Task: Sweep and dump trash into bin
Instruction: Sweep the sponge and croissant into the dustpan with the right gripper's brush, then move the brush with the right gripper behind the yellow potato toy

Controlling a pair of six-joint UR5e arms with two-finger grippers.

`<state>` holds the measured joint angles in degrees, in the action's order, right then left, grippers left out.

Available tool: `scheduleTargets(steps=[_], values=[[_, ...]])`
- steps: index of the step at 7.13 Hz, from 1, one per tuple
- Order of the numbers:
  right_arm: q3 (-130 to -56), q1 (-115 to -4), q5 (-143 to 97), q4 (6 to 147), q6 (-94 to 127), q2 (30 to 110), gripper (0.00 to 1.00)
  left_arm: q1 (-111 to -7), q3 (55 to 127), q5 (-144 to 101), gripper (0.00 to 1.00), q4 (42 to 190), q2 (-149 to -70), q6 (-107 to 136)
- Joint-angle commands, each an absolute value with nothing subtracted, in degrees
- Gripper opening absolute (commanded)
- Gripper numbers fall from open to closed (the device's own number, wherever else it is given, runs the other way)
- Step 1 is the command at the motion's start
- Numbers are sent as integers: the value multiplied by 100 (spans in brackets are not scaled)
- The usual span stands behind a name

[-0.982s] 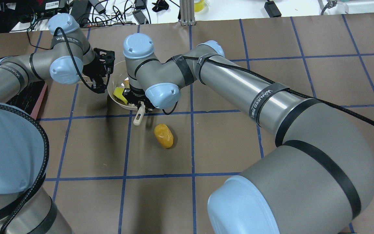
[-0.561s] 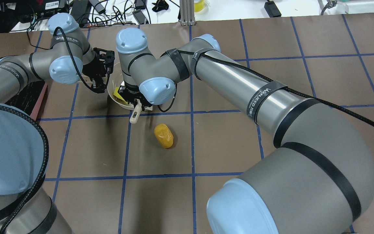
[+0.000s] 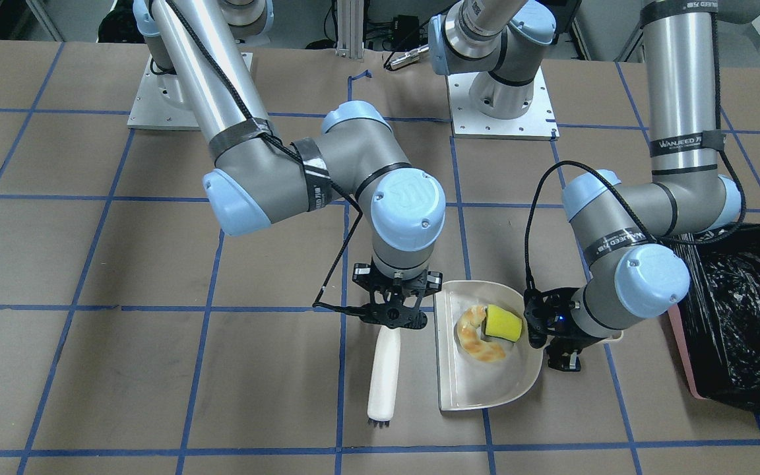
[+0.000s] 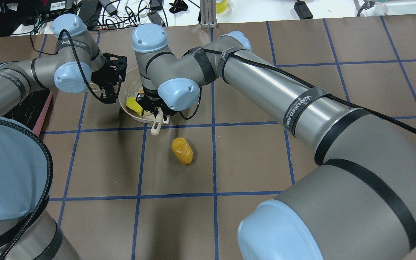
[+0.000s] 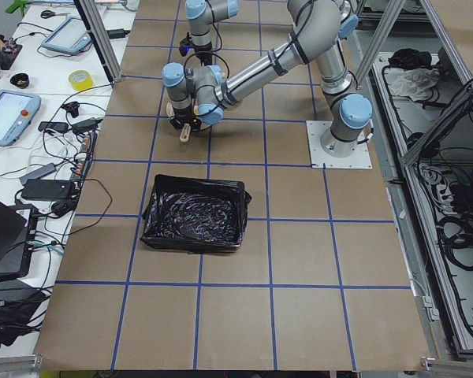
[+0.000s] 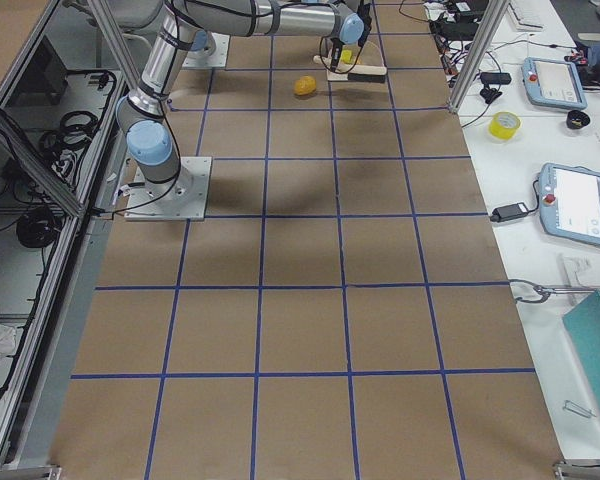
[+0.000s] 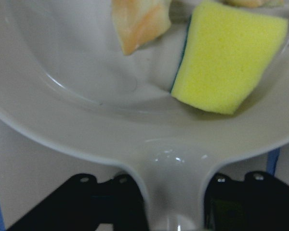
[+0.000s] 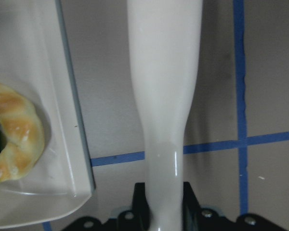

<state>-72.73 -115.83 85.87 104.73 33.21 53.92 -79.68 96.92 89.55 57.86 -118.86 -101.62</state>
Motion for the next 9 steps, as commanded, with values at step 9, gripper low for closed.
scheduleTargets(steps=[9], values=[[-11109, -12076, 8816, 12146, 3428, 7462, 0, -7937, 12094, 9018, 0, 4746, -10318, -10116]])
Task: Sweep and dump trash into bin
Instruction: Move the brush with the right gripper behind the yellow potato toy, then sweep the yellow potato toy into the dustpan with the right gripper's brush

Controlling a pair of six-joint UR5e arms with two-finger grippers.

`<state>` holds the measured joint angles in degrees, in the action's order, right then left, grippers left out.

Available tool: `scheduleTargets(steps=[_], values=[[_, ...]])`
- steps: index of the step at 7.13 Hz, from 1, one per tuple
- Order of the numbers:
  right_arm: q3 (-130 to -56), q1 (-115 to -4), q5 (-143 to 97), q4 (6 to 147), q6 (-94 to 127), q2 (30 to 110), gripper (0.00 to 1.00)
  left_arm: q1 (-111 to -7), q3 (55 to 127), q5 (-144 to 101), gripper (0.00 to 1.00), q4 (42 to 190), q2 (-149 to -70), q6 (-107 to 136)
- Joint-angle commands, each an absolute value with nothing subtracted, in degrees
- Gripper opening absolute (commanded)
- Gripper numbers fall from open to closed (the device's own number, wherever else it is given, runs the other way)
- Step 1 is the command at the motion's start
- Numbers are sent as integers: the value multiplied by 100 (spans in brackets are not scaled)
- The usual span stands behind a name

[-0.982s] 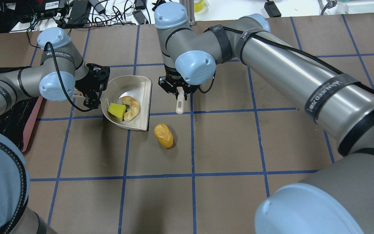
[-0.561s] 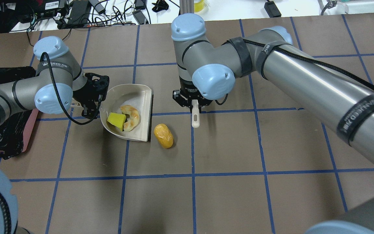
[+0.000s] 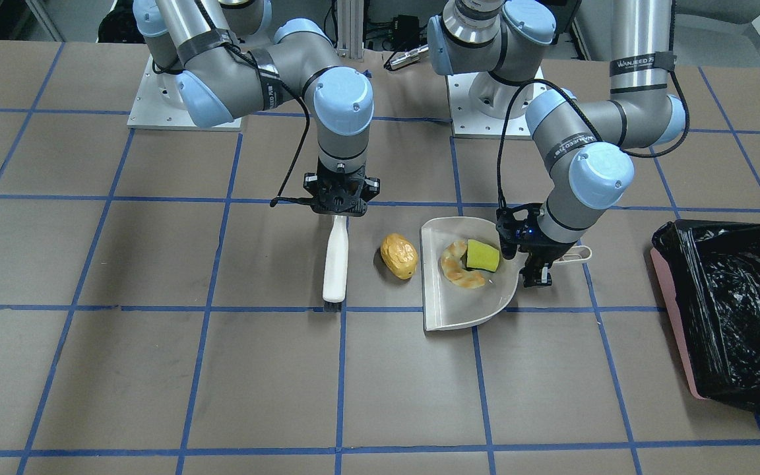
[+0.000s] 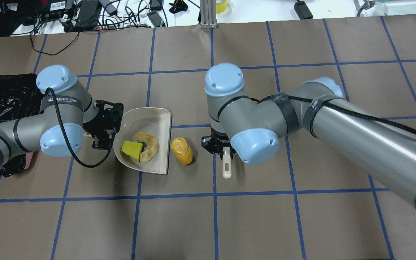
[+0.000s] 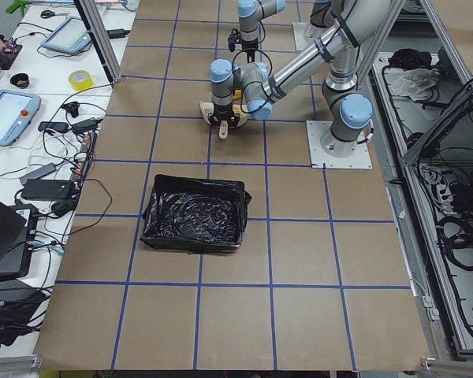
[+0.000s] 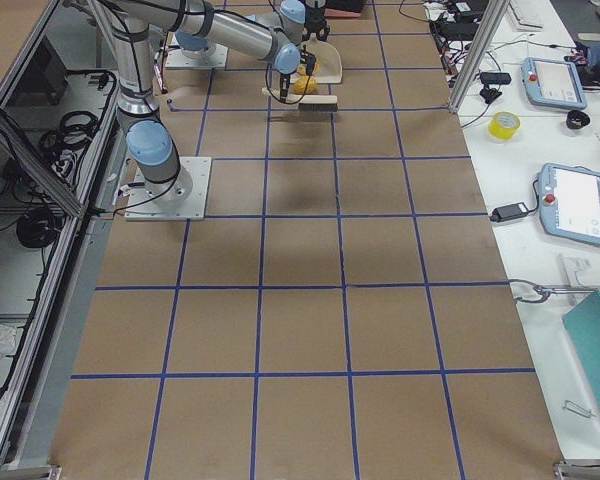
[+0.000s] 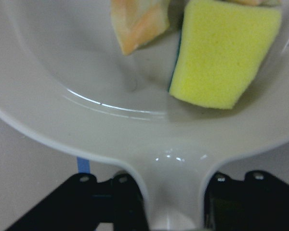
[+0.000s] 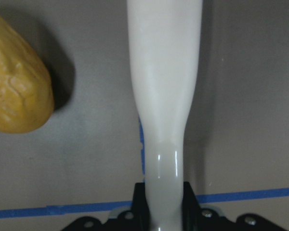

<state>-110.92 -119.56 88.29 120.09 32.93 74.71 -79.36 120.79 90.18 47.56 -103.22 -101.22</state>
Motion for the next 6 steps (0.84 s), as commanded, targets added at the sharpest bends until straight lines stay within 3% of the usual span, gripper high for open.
scheduleTargets(steps=[1, 4, 6], values=[[-11083, -12094, 8824, 12242, 3497, 7384, 0, -7928, 12085, 9018, 0, 4755, -10336, -10116], [-10891, -12400, 8815, 12760, 3901, 6981, 0, -7928, 12085, 9018, 0, 4755, -10397, -10134], [-10330, -12716, 8807, 12753, 4436, 6515, 0, -7928, 12085, 9000, 0, 4755, -10397, -10099]])
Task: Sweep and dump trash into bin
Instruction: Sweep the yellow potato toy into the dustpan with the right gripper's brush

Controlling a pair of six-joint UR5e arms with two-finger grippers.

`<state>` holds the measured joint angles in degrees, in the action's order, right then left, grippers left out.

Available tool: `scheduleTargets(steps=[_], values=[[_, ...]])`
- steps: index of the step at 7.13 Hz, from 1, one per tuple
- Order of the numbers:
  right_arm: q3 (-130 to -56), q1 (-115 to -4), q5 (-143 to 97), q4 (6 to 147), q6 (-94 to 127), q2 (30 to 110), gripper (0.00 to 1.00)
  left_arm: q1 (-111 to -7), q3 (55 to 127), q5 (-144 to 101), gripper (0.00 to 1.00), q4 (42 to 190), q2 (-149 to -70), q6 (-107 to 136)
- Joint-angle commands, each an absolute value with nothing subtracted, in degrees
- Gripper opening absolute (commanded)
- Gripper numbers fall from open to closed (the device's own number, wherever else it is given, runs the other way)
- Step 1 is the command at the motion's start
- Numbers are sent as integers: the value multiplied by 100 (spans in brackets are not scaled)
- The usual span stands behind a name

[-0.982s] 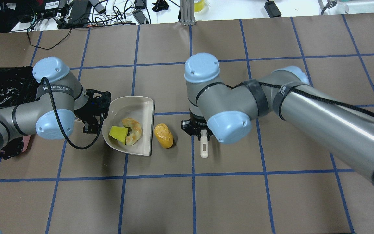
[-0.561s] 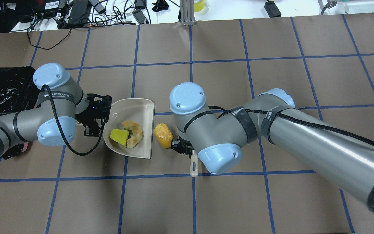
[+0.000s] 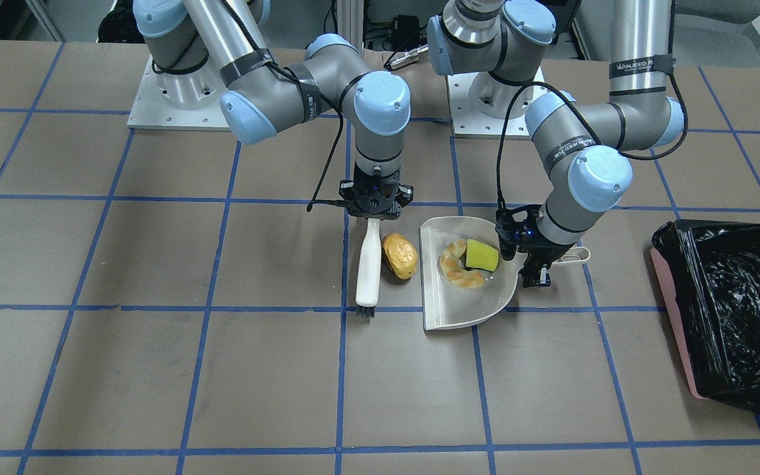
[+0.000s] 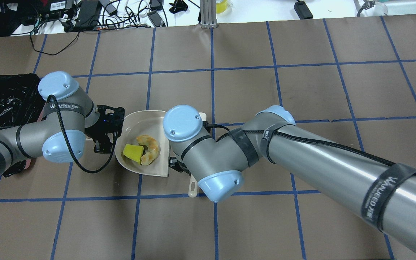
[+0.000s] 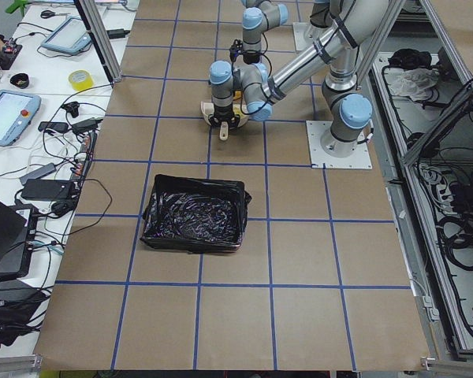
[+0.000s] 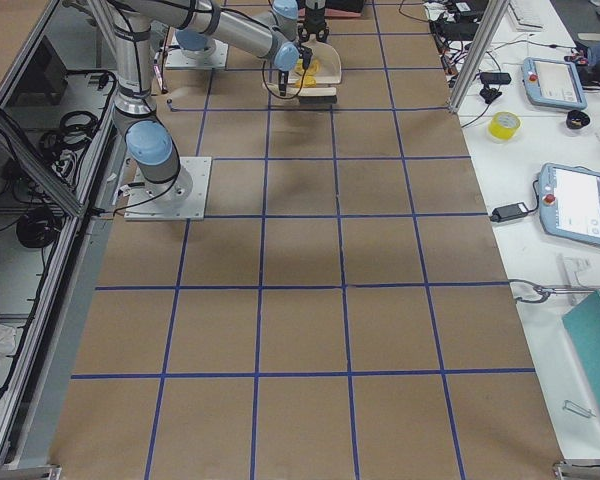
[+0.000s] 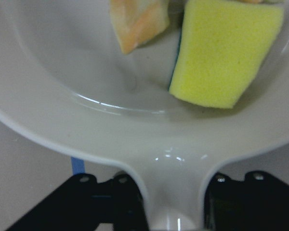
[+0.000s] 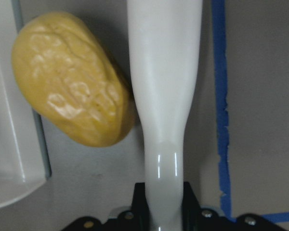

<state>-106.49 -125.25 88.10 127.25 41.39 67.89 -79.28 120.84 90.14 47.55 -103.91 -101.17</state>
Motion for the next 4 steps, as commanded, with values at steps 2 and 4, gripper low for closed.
scheduleTargets(steps=[2, 4], values=[[-9794, -12902, 8685, 12710, 4858, 6215, 0, -7928, 12085, 9009, 0, 4755, -10389, -10107], [-9327, -13007, 8526, 12674, 5132, 6013, 0, -7928, 12076, 9000, 0, 4746, -10380, -10116]])
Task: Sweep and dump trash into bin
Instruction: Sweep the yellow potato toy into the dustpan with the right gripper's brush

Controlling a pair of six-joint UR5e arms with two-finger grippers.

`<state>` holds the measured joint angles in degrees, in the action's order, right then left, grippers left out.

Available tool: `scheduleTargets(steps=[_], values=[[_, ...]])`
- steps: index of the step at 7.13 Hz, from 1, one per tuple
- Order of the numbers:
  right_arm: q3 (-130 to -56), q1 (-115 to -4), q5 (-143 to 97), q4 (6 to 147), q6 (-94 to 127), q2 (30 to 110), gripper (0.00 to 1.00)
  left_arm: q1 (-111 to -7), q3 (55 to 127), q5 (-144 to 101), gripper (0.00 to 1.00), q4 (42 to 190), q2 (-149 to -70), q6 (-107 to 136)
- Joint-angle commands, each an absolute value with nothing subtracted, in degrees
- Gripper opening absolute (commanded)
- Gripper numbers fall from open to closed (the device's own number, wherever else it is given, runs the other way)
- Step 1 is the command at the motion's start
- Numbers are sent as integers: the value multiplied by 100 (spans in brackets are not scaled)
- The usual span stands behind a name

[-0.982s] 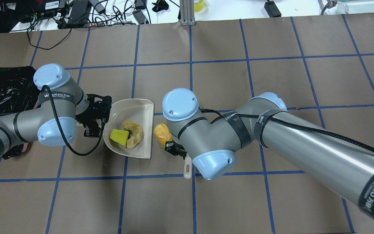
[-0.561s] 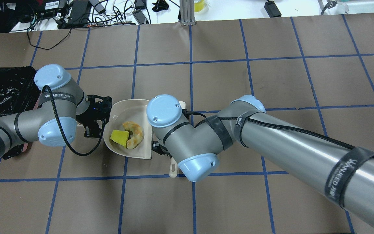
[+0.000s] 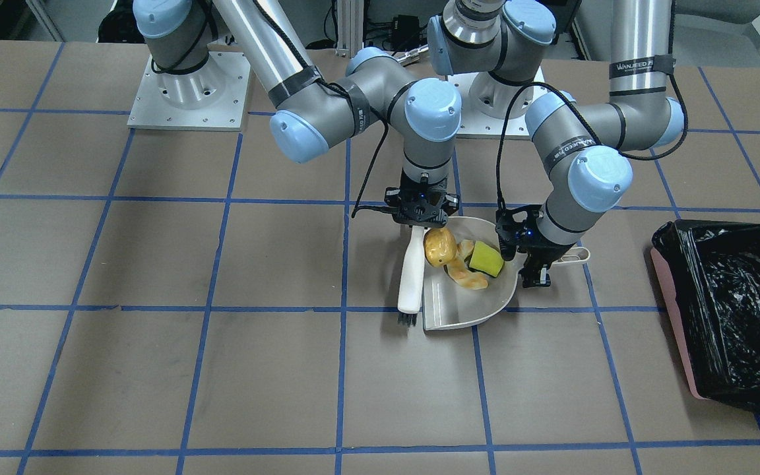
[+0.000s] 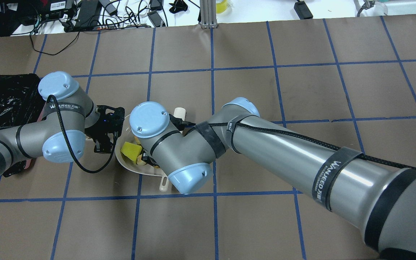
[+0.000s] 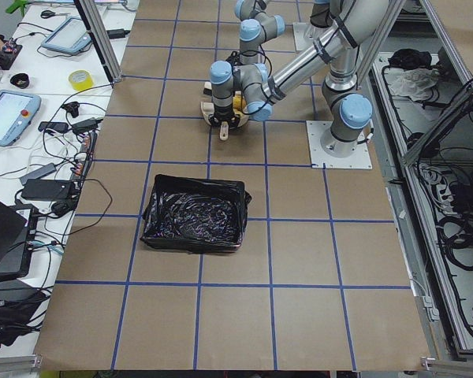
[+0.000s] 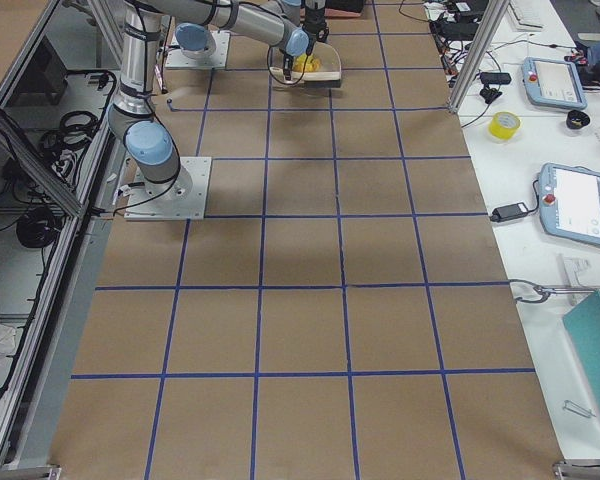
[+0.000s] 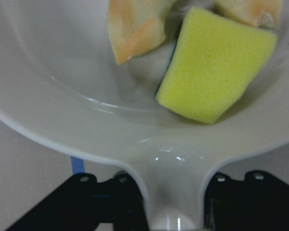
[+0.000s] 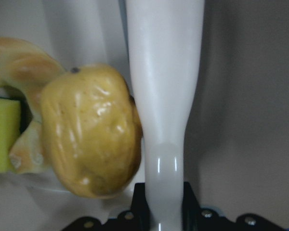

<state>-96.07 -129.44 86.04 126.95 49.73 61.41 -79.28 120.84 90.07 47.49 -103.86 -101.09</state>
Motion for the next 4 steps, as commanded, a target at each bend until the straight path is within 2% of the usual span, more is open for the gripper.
scheduleTargets(steps=[1, 4], values=[[-9212, -13025, 8447, 12613, 5202, 5951, 0, -7928, 12076, 8983, 0, 4746, -10380, -10116], [-9070, -13017, 8507, 12315, 5116, 5942, 0, -7614, 11980, 8643, 0, 4798, -10345, -10195]])
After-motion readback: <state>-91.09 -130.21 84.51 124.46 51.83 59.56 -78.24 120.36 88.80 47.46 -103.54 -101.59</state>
